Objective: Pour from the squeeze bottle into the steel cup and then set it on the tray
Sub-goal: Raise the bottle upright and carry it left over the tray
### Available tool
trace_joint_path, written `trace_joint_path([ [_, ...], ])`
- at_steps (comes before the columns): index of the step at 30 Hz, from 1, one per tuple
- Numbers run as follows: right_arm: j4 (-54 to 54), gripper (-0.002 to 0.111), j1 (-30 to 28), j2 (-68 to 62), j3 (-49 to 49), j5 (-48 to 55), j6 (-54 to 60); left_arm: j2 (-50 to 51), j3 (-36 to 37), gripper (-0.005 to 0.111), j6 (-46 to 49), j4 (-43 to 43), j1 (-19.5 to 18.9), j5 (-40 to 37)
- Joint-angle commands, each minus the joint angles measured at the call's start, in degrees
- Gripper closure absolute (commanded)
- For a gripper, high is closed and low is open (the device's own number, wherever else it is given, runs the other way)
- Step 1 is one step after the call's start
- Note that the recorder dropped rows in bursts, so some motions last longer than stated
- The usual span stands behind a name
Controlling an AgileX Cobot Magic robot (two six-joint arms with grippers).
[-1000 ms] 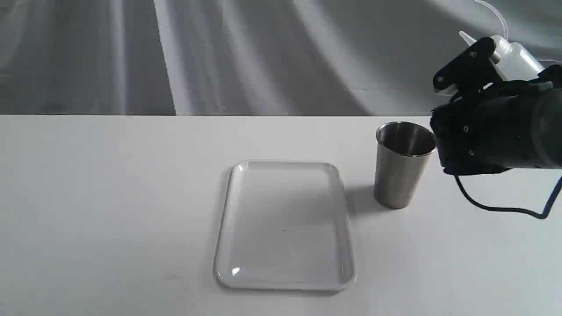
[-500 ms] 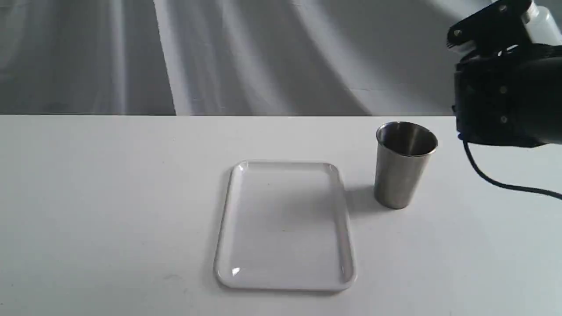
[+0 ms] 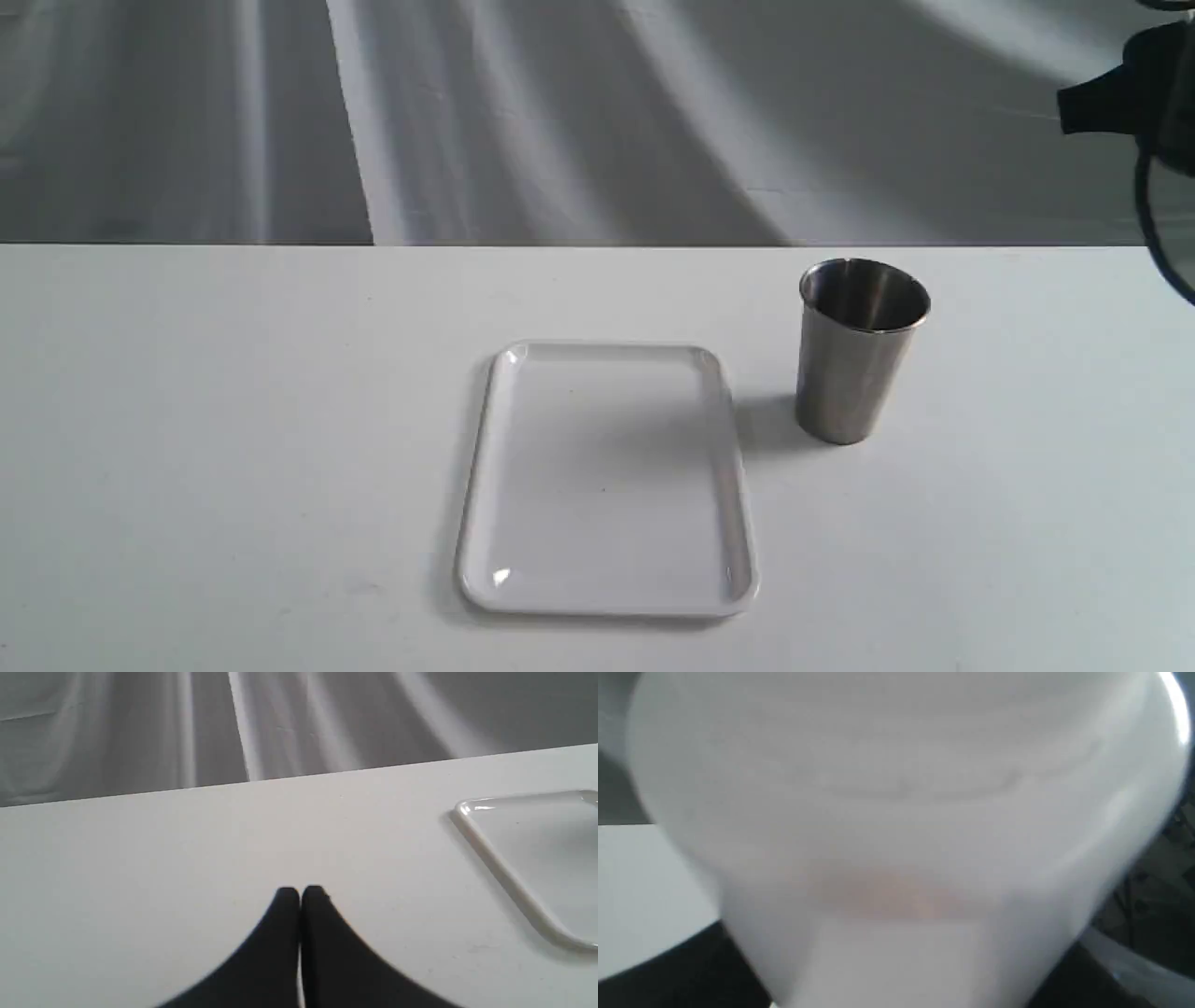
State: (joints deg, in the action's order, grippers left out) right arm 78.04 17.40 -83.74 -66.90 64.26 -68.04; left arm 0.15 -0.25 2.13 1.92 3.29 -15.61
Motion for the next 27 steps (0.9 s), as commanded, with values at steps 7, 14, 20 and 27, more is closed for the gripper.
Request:
trace_joint_path([
  [7, -3.85, 0.092, 0.33, 5.52, -0.54, -8.86, 7.53, -0.15, 0.25, 0.107, -0.09, -0.04, 0.33, 0.39],
  [14, -12.58, 0.092, 0.33, 6.19, -0.54, -25.83, 8.76, -0.15, 0.25, 0.107, -0.09, -0.04, 0.33, 0.39],
  [20, -18.74, 0.092, 1.56, 6.19, -0.54, -41.23, 8.75, -0.15, 0.25, 0.107, -0.24, -0.04, 0.33, 0.39],
  [27, -31.09, 0.092, 2.68, 2.26, -0.54, -55.86, 21.39, -0.15, 0.25, 0.107, -0.24, -0.04, 0.33, 0.39],
])
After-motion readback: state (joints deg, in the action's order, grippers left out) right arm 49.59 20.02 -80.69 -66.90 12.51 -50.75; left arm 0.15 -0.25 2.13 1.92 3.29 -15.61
